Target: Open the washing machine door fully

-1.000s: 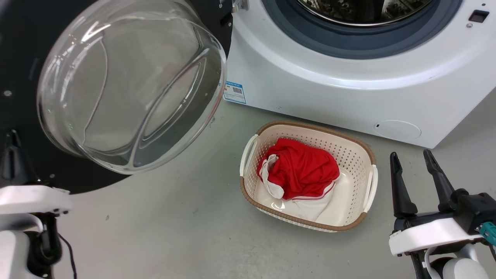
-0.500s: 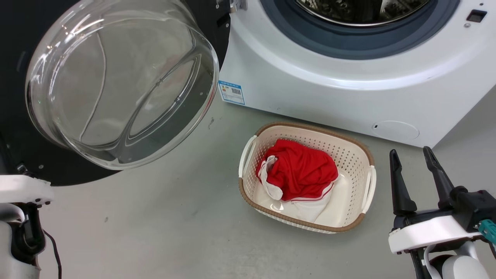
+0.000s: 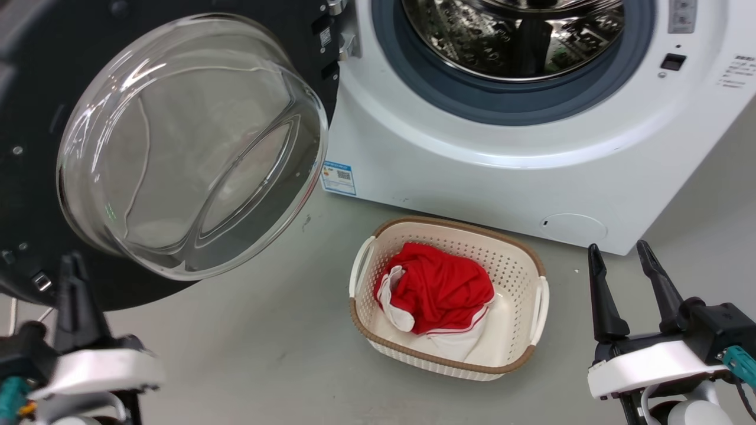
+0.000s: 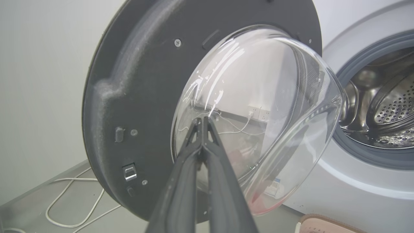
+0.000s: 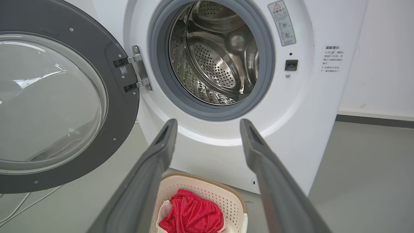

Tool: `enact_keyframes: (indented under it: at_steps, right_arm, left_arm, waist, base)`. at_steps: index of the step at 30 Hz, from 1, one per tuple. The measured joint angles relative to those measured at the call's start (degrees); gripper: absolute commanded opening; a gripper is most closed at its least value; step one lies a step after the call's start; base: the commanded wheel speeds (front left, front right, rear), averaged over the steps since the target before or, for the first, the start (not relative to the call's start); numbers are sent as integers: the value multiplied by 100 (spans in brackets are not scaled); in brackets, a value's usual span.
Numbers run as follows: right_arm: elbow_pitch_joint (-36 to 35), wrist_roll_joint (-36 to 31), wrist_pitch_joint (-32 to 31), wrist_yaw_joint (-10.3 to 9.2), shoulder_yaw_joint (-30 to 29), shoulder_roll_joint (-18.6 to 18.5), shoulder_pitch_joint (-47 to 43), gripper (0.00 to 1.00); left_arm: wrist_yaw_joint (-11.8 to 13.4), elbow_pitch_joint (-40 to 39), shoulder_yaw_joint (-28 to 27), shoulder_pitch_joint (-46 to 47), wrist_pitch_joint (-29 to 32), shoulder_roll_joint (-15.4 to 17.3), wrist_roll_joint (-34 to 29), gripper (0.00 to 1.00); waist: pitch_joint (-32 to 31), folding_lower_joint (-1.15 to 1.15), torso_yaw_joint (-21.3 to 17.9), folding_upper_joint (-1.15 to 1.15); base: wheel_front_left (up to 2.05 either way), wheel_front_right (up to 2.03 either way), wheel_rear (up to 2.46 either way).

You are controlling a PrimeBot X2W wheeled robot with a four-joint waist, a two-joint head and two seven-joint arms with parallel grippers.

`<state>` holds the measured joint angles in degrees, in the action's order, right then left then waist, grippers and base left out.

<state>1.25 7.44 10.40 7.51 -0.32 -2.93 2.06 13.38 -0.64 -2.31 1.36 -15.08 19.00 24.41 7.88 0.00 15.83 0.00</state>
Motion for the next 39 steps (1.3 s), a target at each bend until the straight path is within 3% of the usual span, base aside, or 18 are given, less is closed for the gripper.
enact_keyframes:
  at_steps: [5, 16, 17, 18, 20, 22, 31, 39]
  right_arm:
    - [57, 15, 40, 0, 19, 0, -24, 100]
    - [104, 15, 43, 0, 79, 0, -119, 100]
    - [103, 14, 42, 0, 82, 1, -120, 100]
    - [102, 14, 42, 0, 74, 1, -121, 100]
    - [99, 13, 43, 0, 56, 1, -125, 100]
    - [99, 13, 46, 0, 14, 0, -137, 100]
    - [107, 2, 62, 0, -82, -1, -229, 100]
    - [111, -40, 49, 0, 4, 0, -277, 100]
  left_arm:
    - [-36, -288, 334, -300, 0, -269, -207, 0]
    - [-478, -32, 1333, -193, 0, -689, -559, 1]
    - [-492, 2, 1372, -144, 0, -714, -591, 20]
    - [-516, 26, 1395, -113, 0, -748, -610, 27]
    - [-543, 66, 1408, -63, 0, -778, -666, 52]
    - [-567, 115, 1428, -8, 1, -795, -731, 100]
    - [-577, 238, 1343, 199, 0, -881, -1020, 100]
    - [-526, 363, 1217, 77, 0, -923, -1172, 100]
  waist:
    - [-134, 0, -190, 0]
    - [-350, 0, -874, 0]
    - [-362, 0, -952, 0]
    - [-371, 0, -1029, 0]
    - [-390, 0, -1190, 0]
    - [-403, 0, -1349, 0]
    - [-459, 0, -1891, 0]
    - [-583, 0, -1950, 0]
  base:
    - [0, 0, 0]
    - [0, 0, 0]
    - [0, 0, 0]
    - [0, 0, 0]
    - [0, 0, 0]
    - [0, 0, 0]
    - [0, 0, 0]
    - [0, 0, 0]
